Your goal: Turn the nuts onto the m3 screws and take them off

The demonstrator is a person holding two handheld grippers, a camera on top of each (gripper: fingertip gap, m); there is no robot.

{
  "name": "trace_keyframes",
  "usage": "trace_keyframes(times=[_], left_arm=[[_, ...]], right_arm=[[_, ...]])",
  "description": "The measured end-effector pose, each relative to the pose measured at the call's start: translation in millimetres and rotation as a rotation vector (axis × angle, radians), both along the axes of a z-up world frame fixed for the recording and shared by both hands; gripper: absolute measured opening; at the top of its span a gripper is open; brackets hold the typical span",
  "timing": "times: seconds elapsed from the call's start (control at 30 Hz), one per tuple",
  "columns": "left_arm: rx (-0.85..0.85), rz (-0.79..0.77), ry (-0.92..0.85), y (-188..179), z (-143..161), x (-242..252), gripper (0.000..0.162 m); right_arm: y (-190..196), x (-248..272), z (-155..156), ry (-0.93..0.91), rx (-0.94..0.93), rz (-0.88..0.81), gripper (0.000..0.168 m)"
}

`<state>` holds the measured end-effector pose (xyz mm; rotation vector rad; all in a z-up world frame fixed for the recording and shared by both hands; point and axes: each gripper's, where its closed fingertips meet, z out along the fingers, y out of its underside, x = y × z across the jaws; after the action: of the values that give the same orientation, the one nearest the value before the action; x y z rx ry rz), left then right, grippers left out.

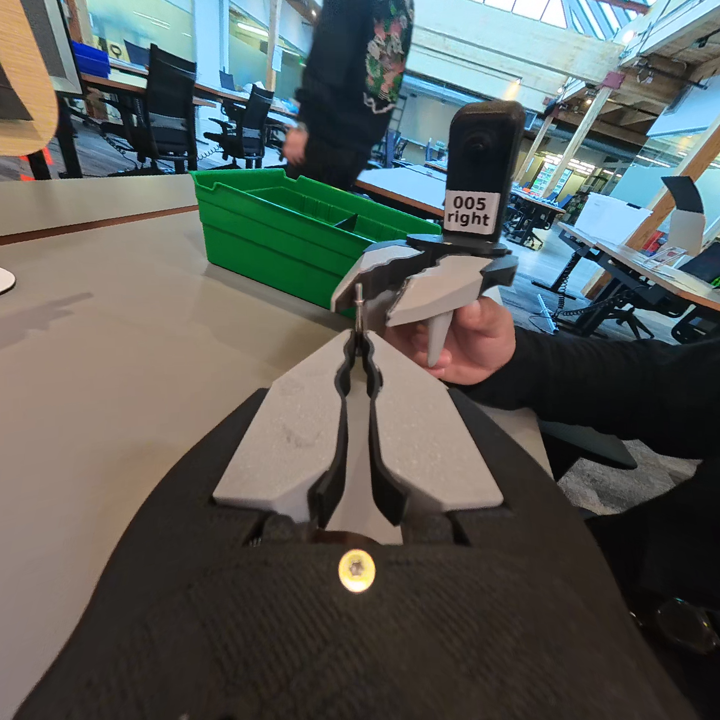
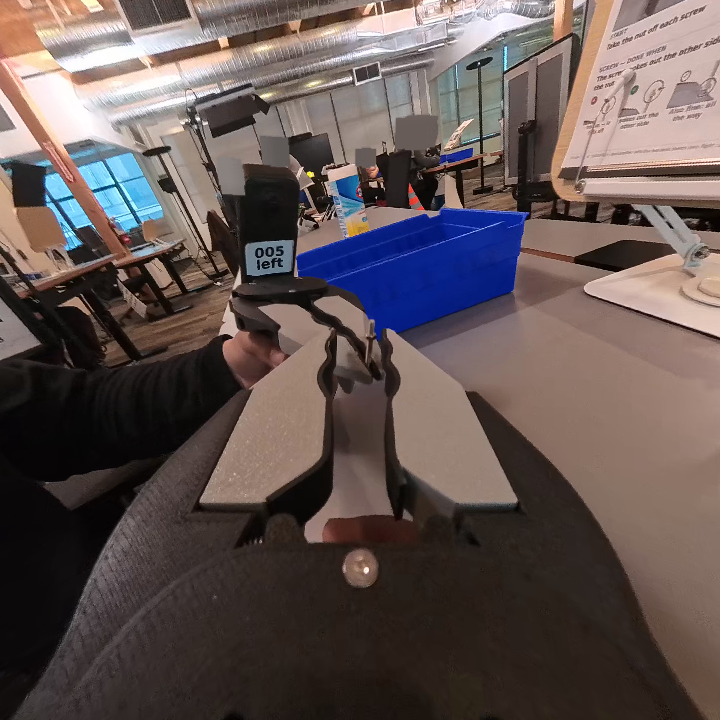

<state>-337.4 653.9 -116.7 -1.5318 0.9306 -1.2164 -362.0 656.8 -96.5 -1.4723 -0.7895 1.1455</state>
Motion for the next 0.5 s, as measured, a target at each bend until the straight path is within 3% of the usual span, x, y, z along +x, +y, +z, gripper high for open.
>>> trace_keyframes(times=[0.5], left_arm=[[0.039,-0.031,0.000,-9.1,3.6,4.5,0.000]], right_arm=[[3.6,2.8,2.0,0.009,0.006,-0.030,0.020]])
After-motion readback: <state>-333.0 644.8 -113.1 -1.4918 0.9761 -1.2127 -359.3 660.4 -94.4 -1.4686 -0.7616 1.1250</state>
